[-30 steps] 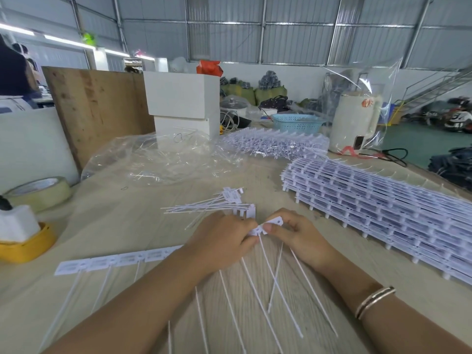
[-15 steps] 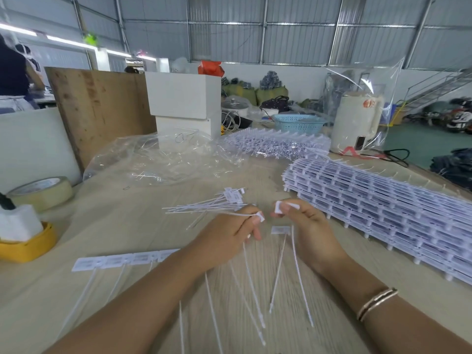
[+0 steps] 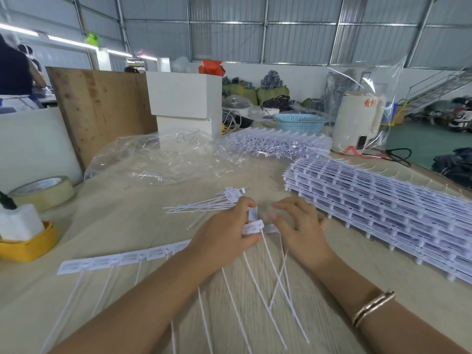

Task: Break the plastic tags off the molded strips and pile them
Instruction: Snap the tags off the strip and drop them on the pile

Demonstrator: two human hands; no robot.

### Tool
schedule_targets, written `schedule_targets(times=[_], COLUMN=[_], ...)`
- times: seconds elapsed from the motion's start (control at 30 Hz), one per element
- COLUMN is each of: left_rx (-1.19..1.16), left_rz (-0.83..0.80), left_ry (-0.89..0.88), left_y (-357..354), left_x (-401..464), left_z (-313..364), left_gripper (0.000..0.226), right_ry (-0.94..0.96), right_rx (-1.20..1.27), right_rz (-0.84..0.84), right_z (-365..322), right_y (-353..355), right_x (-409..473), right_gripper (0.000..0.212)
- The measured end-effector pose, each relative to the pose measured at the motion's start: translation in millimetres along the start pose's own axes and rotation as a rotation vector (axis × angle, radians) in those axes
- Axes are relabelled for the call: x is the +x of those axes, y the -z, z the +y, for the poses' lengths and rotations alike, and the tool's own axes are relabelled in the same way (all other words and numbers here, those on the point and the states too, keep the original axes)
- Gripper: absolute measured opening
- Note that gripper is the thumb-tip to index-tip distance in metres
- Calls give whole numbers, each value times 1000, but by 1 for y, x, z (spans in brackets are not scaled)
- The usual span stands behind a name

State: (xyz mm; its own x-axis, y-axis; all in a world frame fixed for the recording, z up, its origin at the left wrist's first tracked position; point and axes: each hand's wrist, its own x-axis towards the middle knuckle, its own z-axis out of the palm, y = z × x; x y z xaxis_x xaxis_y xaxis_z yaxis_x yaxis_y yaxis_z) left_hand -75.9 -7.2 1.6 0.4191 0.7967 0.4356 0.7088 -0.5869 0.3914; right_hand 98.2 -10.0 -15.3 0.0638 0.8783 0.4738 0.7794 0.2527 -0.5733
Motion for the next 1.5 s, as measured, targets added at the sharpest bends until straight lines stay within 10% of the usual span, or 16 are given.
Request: schedule_targets(times=[0.3,0.57,0.9,1.3,1.5], left_rx=[-105,118,326,-632,-718], left_rz=[-51,-216,-58,-298,-282], left_ry=[-34,9,-57,180,154], left_y=[6,23,7,9,13], left_x=[1,-3,-5,1,0], left_z=[6,2,-1,-8,1], left_gripper=[37,30,27,16,6], right_ry=[25,-138,-4,47,-17], right_rx=[353,540,414,459,802], right_rz=[-340,-118,-269,-188,-234], right_z=[-10,-5,-6,-14,-12], right_y=[10,8,7,8,8], right_x=[-4,1,-3,-6,-5], right_gripper=[20,25,7,21,10])
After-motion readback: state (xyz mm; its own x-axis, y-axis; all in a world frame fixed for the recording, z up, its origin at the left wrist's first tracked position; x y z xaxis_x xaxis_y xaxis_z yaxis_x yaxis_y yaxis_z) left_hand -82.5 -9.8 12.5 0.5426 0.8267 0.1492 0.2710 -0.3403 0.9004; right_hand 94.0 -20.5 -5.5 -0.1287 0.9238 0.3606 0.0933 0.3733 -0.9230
